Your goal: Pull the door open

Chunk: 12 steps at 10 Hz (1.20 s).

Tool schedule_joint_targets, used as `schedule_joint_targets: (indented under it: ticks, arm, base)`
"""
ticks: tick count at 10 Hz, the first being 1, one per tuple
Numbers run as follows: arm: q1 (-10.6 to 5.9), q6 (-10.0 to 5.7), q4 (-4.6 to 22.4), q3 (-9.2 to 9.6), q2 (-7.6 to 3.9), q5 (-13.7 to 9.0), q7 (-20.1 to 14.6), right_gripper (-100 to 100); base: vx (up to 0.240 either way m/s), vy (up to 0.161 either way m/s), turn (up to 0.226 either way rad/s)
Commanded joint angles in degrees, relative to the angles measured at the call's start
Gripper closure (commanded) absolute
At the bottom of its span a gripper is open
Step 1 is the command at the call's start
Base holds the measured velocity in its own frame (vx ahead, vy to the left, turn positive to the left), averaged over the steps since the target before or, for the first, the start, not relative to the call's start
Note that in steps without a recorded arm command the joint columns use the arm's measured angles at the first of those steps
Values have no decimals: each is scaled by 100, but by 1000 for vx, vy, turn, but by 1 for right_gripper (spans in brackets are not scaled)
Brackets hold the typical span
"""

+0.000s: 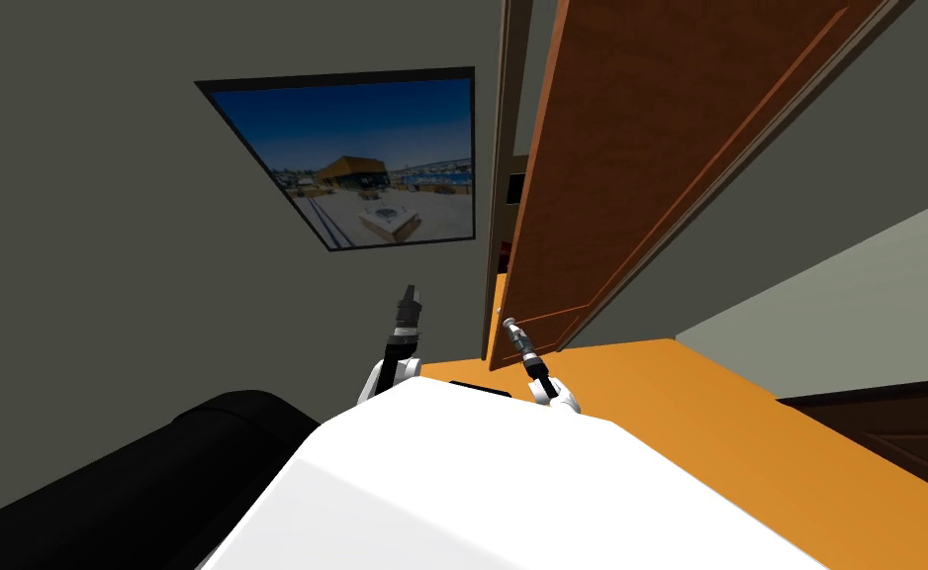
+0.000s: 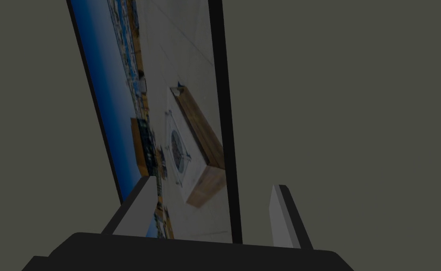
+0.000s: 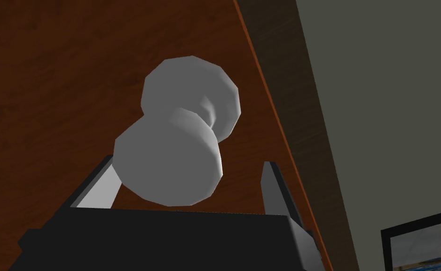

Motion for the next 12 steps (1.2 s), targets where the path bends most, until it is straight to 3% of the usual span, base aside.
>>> schedule_joint_targets:
  ticks: [1,2,4,6,12]
  arm:
    - [116,71,-20,63,112,49,-286,100]
    - [116,71,-20,63,112,49,-301,100]
    - [98,65,18,-11,83,35,-679,100]
    - [98,65,18,-11,83,35,-760,100]
    - [54,51,106,-181,22,5,-1702,100]
  base:
    - [-40,-17,67]
    - [-35,-7,47]
    - [-45,-2,92]
    - [-26,1,30]
    - [-42,-1,84]
